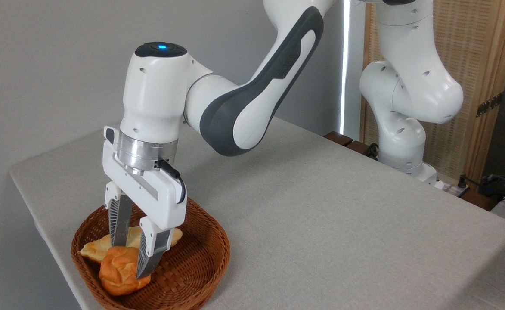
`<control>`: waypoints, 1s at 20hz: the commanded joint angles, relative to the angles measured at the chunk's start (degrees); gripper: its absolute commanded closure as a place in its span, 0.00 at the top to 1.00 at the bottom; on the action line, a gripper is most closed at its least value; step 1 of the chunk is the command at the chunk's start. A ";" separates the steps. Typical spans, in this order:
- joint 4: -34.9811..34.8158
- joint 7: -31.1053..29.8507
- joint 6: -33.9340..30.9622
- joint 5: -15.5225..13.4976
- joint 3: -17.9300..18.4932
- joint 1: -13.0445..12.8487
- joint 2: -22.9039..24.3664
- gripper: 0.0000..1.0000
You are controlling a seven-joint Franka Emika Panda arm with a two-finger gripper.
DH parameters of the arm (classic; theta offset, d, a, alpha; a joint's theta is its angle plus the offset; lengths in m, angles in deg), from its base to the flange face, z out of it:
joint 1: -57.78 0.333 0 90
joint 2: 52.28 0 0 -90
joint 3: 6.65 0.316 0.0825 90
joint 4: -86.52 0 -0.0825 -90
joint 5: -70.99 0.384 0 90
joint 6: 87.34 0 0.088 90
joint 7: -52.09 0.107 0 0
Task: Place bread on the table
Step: 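Position the gripper fingers around the orange bun and close them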
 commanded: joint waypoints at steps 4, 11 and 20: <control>-0.23 2.48 1.46 -2.64 -0.11 0.22 0.15 0.33; -0.23 2.48 1.46 -2.64 -0.11 0.22 0.24 0.33; 0.04 2.30 -5.30 -3.61 0.50 1.37 5.24 0.34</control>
